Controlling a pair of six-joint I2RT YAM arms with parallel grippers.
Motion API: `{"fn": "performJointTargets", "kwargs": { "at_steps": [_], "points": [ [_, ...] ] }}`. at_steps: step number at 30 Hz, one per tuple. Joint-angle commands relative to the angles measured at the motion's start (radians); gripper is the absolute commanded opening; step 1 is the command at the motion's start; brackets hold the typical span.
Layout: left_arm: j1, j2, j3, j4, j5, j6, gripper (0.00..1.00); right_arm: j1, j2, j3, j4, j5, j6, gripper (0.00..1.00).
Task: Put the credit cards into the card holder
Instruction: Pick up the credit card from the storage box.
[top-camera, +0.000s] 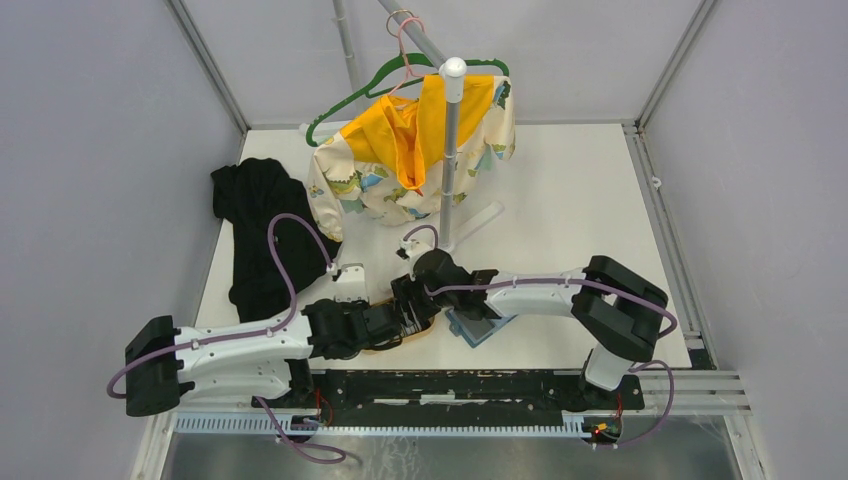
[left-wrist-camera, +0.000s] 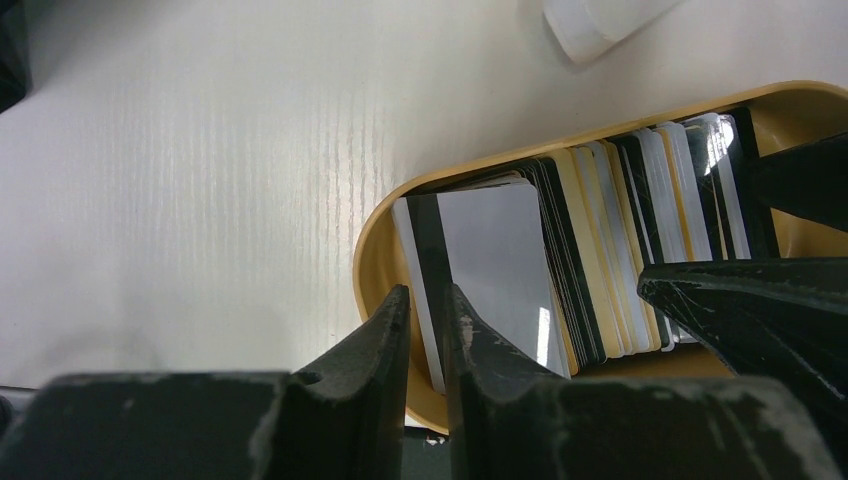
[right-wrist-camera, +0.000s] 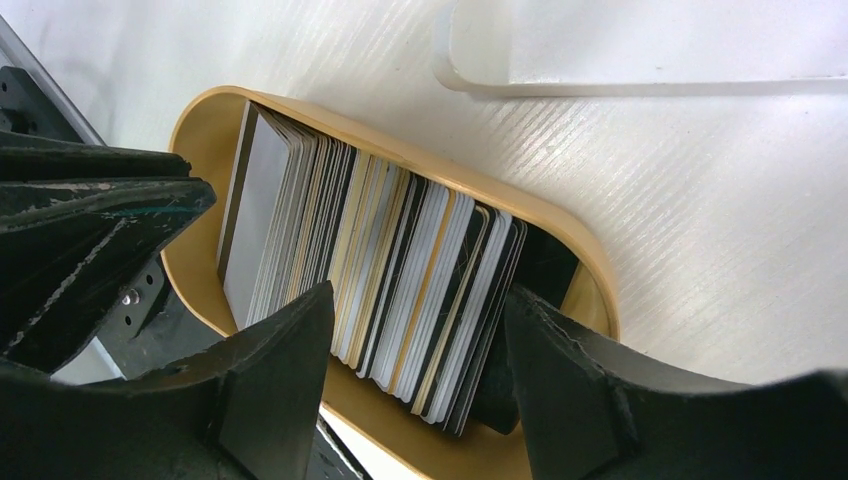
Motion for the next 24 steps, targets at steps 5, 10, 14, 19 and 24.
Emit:
{"fn": "performJointTargets", "kwargs": {
  "at_steps": [5, 10, 14, 19, 24],
  "points": [
    [-0.003, -0.024, 0.025, 0.019, -0.021, -0.037, 0.24, 0.017, 0.028, 0.002, 0.017, -0.035, 0.073, 0.68],
    [-0.004, -0.03, 0.019, 0.029, -0.021, -0.031, 0.24, -0.006, -0.005, -0.044, 0.138, -0.169, 0.105, 0.66],
    [-0.004, -0.038, 0.019, 0.033, -0.019, -0.028, 0.23, -0.041, -0.032, -0.081, 0.24, -0.274, 0.138, 0.64],
    [-0.004, -0.05, 0.021, 0.033, -0.023, -0.022, 0.22, -0.06, -0.038, -0.108, 0.324, -0.345, 0.168, 0.62],
    [-0.005, -0.055, 0.025, 0.035, -0.024, -0.019, 0.22, -0.06, 0.026, -0.117, 0.414, -0.44, 0.234, 0.62]
  ]
}}
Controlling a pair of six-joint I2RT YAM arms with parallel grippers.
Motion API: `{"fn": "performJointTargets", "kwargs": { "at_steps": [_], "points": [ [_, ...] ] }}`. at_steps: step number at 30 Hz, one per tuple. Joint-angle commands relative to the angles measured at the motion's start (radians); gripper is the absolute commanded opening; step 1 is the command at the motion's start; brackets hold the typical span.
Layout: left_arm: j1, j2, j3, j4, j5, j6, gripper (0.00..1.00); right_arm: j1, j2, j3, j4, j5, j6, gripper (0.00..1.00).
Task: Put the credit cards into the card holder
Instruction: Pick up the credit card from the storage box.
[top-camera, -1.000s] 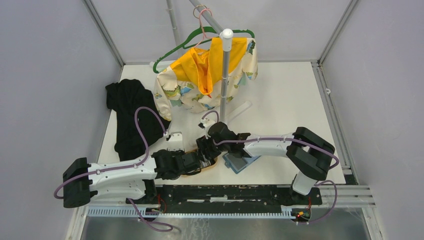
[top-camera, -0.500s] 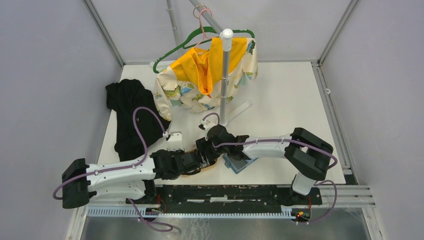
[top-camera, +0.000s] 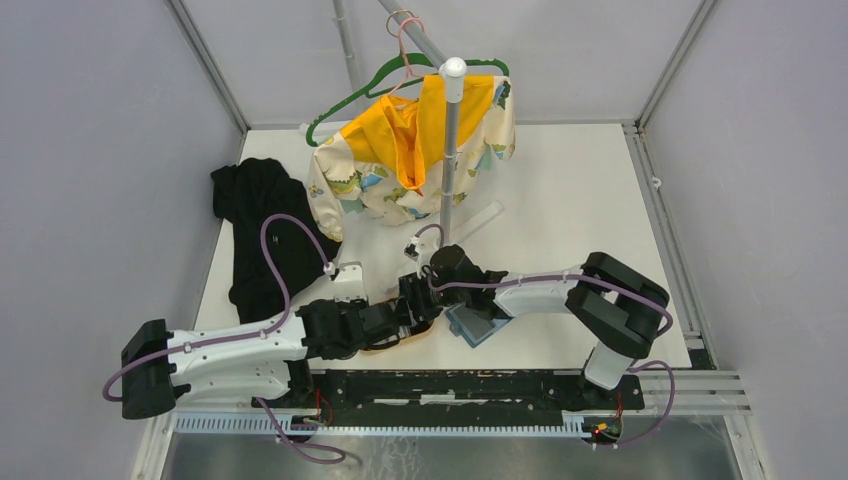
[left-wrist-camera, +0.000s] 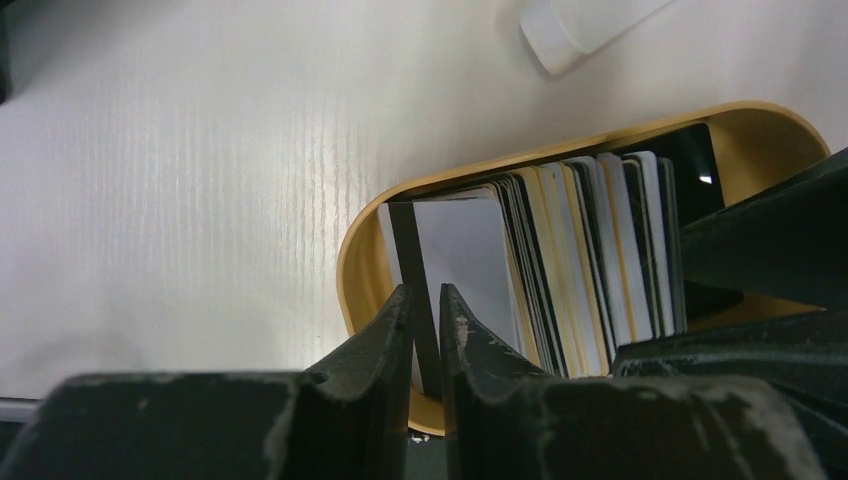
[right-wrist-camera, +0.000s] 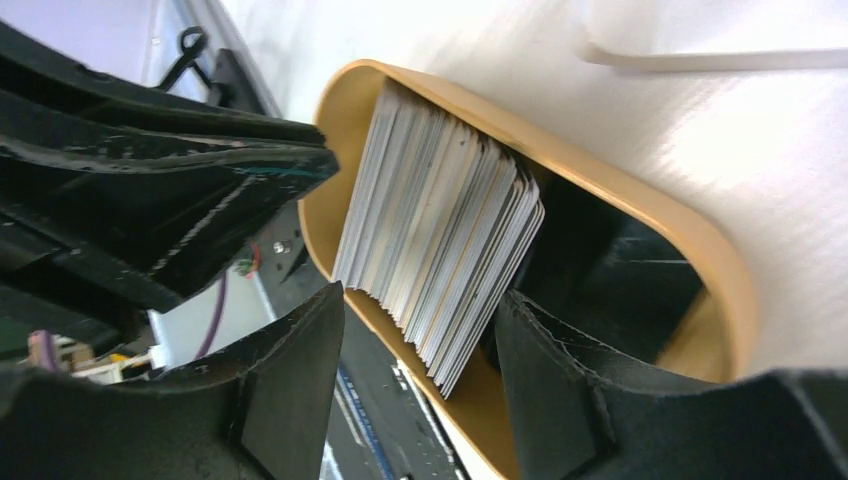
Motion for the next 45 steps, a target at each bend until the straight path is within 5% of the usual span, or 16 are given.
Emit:
{"fn": "performJointTargets", "kwargs": {
  "at_steps": [1, 10, 27, 33, 39, 45],
  "points": [
    [-0.004, -0.019, 0.024, 0.022, -0.022, -0.02, 0.22, 0.007, 0.043, 0.001, 0.178, -0.158, 0.09, 0.62],
    [-0.004, -0.021, 0.011, 0.049, -0.013, -0.008, 0.21, 0.006, 0.083, 0.036, 0.087, -0.085, 0.033, 0.66],
    [-0.005, -0.044, 0.009, 0.053, -0.008, -0.003, 0.2, -0.046, -0.004, -0.009, 0.217, -0.183, 0.097, 0.6],
    [-0.004, -0.047, 0.008, 0.053, -0.007, -0.004, 0.2, -0.054, -0.009, -0.013, 0.159, -0.135, 0.051, 0.52],
    [-0.004, -0.041, 0.011, 0.053, -0.006, -0.002, 0.2, -0.053, 0.012, 0.016, 0.04, -0.054, -0.028, 0.31],
    [-0.003, -0.043, 0.01, 0.053, -0.006, -0.001, 0.2, -0.053, -0.002, 0.05, -0.048, 0.03, -0.15, 0.39]
  ]
}}
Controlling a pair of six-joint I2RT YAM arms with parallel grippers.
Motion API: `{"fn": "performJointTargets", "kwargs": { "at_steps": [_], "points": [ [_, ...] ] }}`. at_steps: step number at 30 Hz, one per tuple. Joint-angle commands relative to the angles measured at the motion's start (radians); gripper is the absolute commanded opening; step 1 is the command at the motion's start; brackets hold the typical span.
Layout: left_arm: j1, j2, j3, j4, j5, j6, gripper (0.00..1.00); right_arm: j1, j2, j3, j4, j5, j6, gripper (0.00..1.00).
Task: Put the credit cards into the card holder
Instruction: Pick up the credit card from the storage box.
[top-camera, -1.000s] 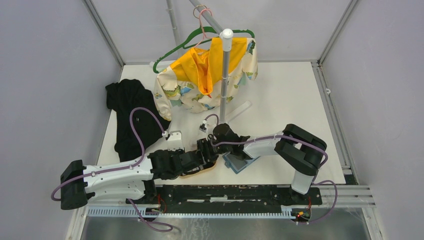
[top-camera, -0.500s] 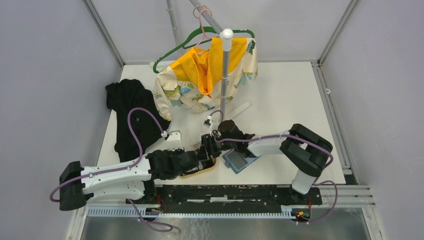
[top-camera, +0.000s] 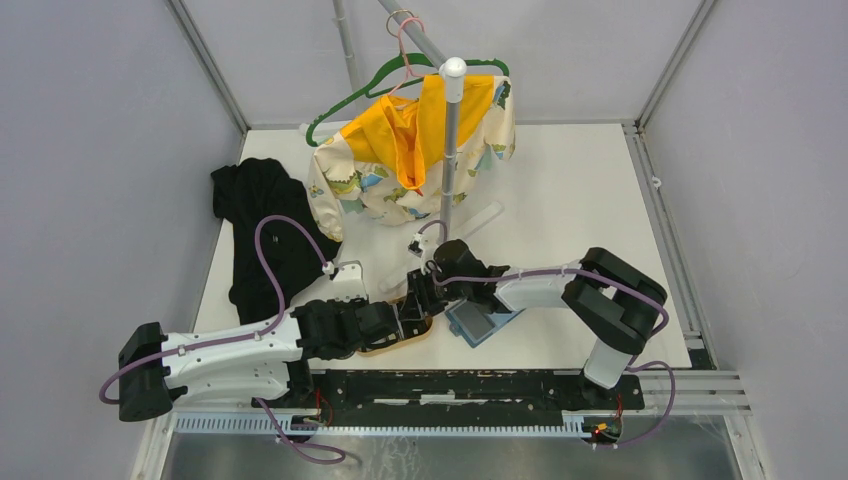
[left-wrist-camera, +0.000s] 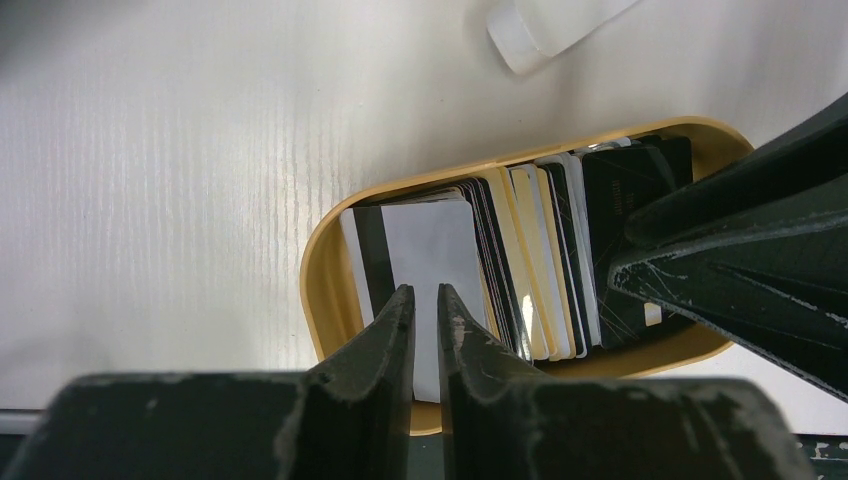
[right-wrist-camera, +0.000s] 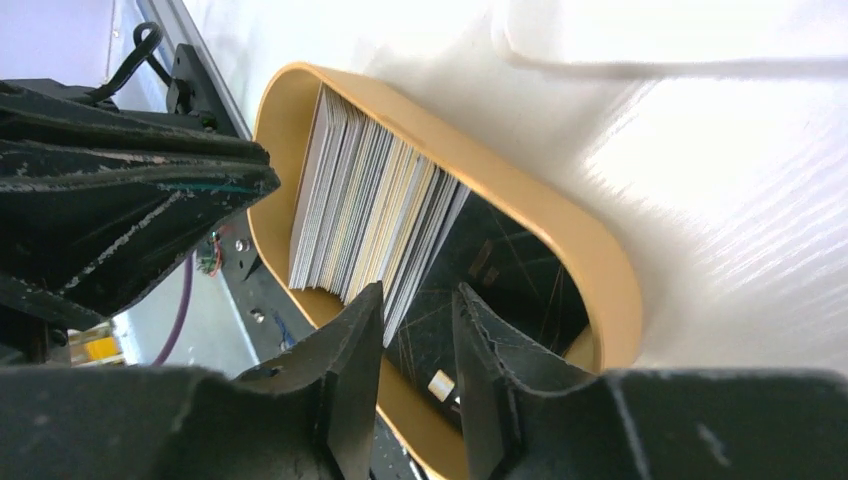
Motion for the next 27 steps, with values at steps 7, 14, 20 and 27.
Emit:
{"fn": "performJointTargets", "kwargs": {
  "at_steps": [7, 14, 20, 27],
  "points": [
    [-0.004, -0.013, 0.014, 0.025, -0.028, 0.002, 0.2, 0.038, -0.092, 0.116, -0.168, 0.242, -0.313, 0.54],
    [-0.004, -0.009, 0.017, 0.024, -0.026, 0.005, 0.2, 0.091, -0.035, 0.176, -0.262, 0.306, -0.367, 0.69],
    [-0.005, -0.014, 0.017, 0.025, -0.027, 0.007, 0.19, 0.143, -0.02, 0.208, -0.348, 0.457, -0.387, 0.97],
    [-0.004, -0.026, 0.015, 0.024, -0.034, 0.01, 0.19, 0.167, -0.06, 0.153, -0.312, 0.452, -0.381, 0.98]
  ]
}}
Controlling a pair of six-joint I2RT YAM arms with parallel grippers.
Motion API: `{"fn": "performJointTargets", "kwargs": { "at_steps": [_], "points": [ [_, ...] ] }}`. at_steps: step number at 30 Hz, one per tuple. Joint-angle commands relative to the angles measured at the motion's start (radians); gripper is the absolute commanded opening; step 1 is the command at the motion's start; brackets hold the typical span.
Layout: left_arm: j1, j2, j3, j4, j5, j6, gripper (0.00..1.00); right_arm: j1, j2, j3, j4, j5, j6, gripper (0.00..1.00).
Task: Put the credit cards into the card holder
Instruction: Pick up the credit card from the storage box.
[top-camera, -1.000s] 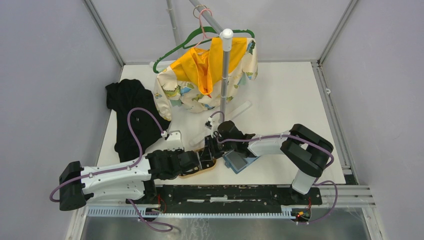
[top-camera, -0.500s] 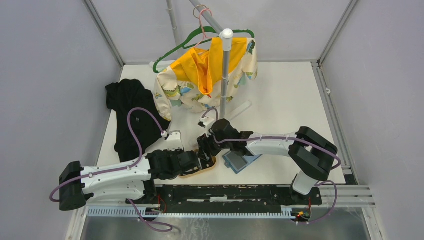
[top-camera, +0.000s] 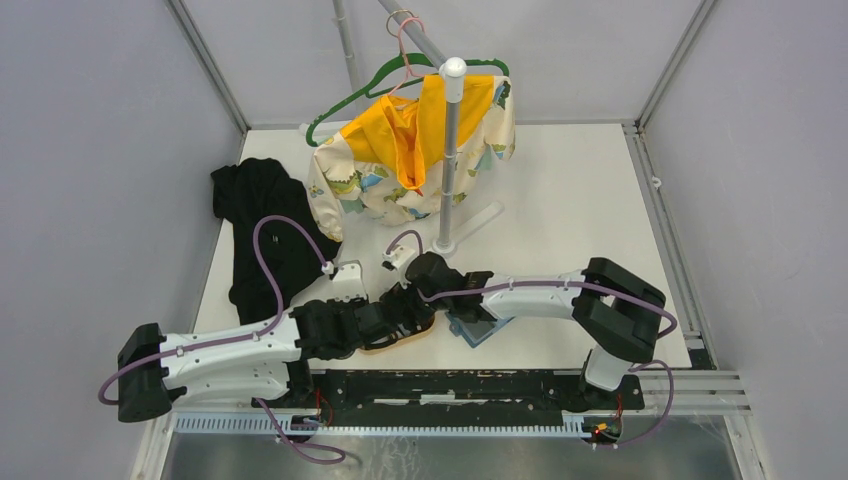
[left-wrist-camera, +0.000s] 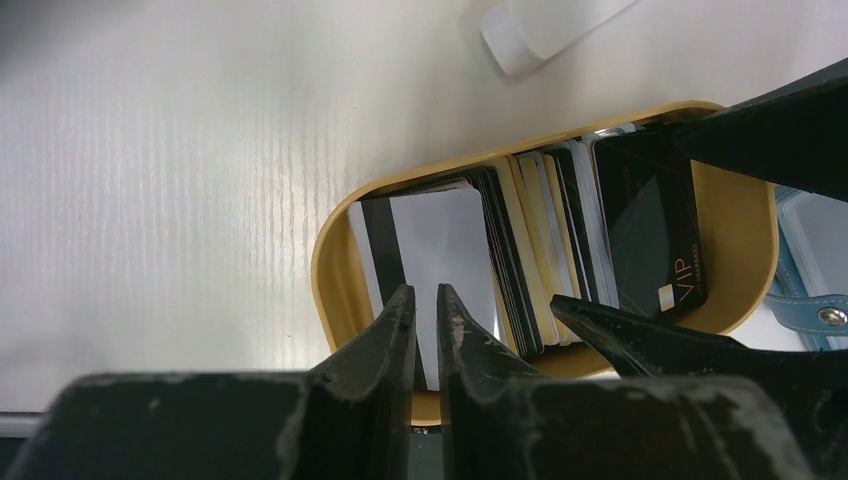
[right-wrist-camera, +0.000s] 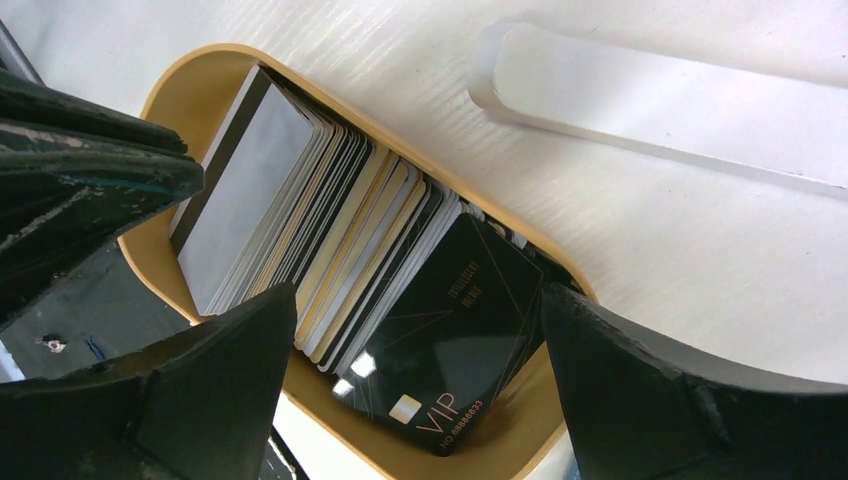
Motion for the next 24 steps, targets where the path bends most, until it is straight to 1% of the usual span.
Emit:
{"fn": "performJointTargets", "kwargs": {
  "at_steps": [1, 5, 10, 13, 17, 24],
  "points": [
    [-0.004, -0.023, 0.015, 0.021, -0.034, 0.01, 0.19, 0.016, -0.035, -0.025, 0.008, 0.035, -0.004, 0.98],
    [-0.005, -0.045, 0.01, 0.021, -0.033, 0.007, 0.19, 0.021, -0.03, -0.047, 0.023, 0.019, 0.026, 0.98],
    [-0.005, -0.072, 0.005, 0.021, -0.034, 0.01, 0.19, 0.018, -0.027, -0.058, 0.015, 0.042, 0.04, 0.91],
    [-0.004, -0.084, 0.003, 0.021, -0.033, 0.012, 0.19, 0.012, -0.024, -0.061, 0.024, 0.018, 0.051, 0.83],
    [-0.004, -0.099, -0.004, 0.021, -0.029, 0.012, 0.19, -0.007, -0.047, -0.077, 0.049, -0.027, 0.059, 0.7],
    [-0.004, -0.103, -0.003, 0.02, -0.031, 0.012, 0.19, -0.052, -0.09, -0.112, 0.084, -0.063, 0.064, 0.54]
  ]
}}
